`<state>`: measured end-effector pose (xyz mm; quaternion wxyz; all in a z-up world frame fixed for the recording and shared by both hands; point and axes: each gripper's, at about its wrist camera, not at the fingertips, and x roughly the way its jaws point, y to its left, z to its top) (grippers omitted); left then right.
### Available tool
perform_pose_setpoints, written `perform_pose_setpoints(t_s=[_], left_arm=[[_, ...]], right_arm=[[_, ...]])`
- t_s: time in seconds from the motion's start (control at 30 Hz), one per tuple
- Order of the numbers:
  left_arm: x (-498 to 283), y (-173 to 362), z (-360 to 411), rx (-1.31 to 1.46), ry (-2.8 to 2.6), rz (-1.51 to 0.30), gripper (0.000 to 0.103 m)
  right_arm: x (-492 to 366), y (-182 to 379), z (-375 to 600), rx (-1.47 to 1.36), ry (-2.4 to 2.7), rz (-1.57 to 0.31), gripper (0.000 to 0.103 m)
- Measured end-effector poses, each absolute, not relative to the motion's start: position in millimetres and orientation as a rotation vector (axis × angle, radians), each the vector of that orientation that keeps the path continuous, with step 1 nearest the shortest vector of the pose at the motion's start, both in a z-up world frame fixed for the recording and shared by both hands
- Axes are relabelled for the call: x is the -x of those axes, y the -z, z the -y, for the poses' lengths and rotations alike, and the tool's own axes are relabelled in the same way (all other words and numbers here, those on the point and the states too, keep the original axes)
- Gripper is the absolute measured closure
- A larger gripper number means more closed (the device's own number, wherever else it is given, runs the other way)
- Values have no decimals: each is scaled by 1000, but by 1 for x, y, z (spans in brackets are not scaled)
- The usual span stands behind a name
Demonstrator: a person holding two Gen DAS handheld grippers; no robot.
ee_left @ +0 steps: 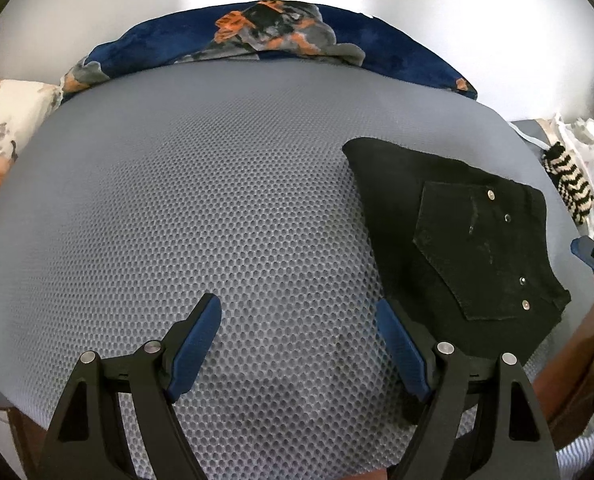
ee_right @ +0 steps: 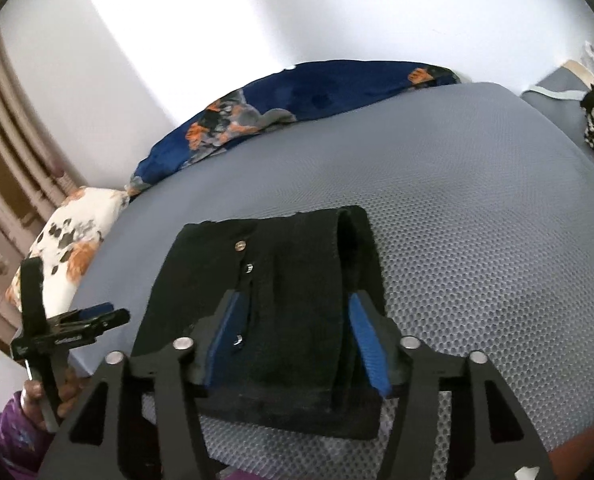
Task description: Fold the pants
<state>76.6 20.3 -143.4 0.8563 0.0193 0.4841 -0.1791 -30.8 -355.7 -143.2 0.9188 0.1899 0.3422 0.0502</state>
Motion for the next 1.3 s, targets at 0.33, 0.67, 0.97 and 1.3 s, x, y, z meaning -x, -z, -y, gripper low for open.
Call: perform_pose_setpoints(t_s=[0.33, 0.67, 0.97, 1.3], left_arm=[[-83, 152, -22, 32, 418, -1080, 23], [-92, 151, -9, 46, 424, -1079, 23], [-104, 154, -3, 147, 509, -1084, 23], [-115, 175, -18, 318, 563, -1150, 22]], right_arm=[[-12, 170, 363, -372, -115, -804, 40], [-20, 174, 360, -285, -162, -871, 91], [-48, 113, 345, -111, -209, -799, 67], [-144, 107, 289, -28, -465, -941, 47]])
